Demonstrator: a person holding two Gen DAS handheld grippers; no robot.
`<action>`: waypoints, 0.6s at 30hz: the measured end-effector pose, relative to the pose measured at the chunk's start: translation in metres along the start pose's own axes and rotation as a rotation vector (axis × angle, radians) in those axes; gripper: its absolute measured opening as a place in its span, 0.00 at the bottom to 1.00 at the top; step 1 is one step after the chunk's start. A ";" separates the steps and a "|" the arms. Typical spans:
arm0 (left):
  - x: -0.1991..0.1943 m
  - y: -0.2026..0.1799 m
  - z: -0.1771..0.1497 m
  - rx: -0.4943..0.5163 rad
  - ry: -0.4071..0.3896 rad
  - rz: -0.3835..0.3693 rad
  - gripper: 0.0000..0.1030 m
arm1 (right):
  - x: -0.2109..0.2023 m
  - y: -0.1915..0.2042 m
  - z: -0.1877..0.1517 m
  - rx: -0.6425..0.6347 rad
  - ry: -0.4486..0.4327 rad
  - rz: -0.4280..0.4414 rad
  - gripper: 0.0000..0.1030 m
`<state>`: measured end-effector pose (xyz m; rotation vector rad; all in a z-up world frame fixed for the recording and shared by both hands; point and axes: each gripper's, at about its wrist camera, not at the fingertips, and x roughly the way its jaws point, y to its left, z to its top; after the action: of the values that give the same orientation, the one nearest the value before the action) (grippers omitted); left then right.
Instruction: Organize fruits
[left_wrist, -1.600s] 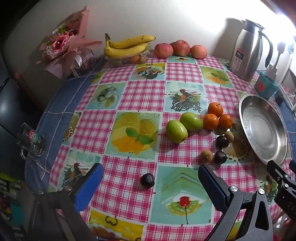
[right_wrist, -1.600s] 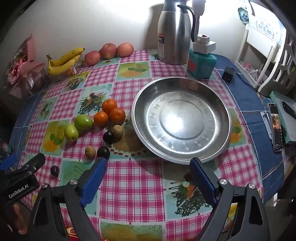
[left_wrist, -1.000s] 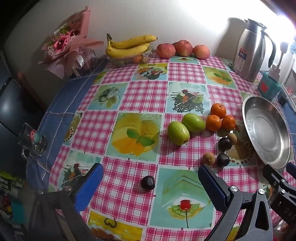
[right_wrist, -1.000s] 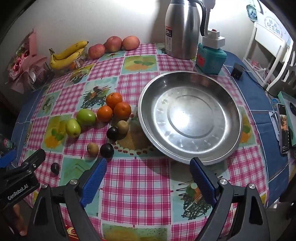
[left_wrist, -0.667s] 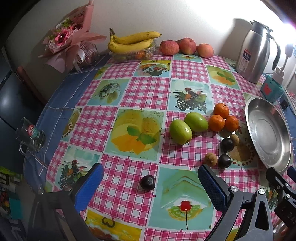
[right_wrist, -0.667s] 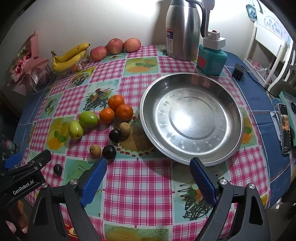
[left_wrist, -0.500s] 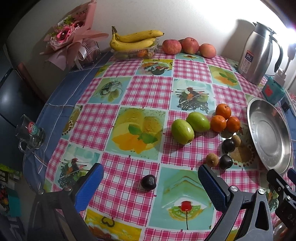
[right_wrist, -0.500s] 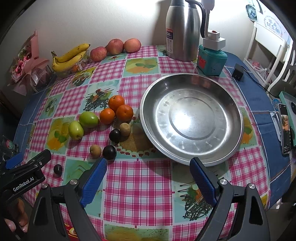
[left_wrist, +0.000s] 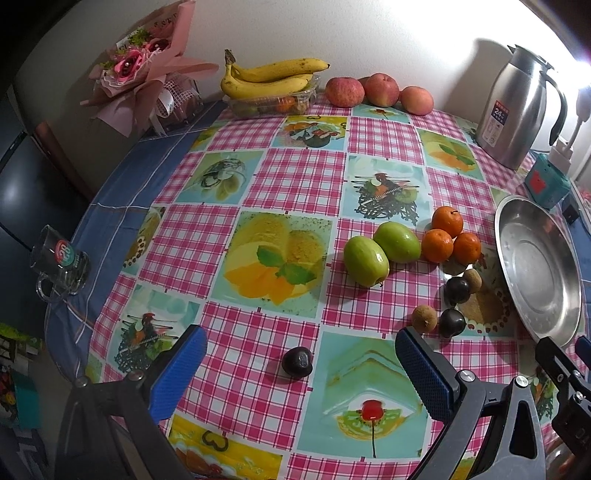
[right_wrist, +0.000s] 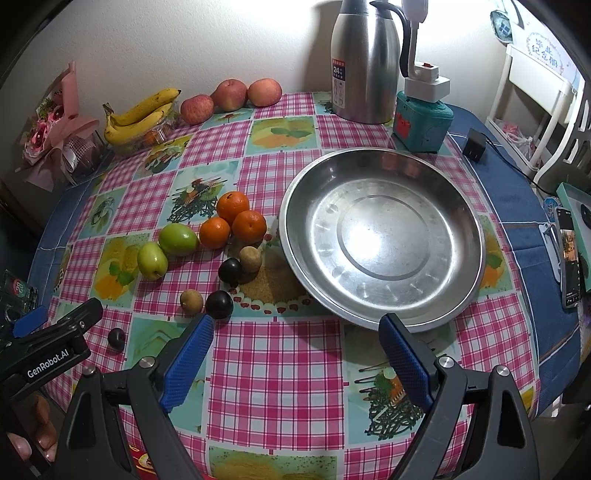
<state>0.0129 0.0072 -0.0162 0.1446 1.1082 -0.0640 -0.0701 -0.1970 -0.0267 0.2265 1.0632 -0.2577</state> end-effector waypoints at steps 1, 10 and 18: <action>0.000 0.000 0.000 0.000 0.001 -0.001 1.00 | 0.000 0.000 0.000 0.000 0.000 0.000 0.89; 0.002 -0.001 -0.001 0.000 0.003 -0.003 1.00 | -0.001 0.000 0.001 -0.002 0.000 0.000 0.89; 0.002 -0.002 -0.002 0.000 0.005 -0.004 1.00 | 0.000 0.001 0.000 -0.002 -0.002 0.000 0.89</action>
<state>0.0122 0.0057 -0.0188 0.1431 1.1131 -0.0670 -0.0704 -0.1964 -0.0264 0.2250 1.0617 -0.2569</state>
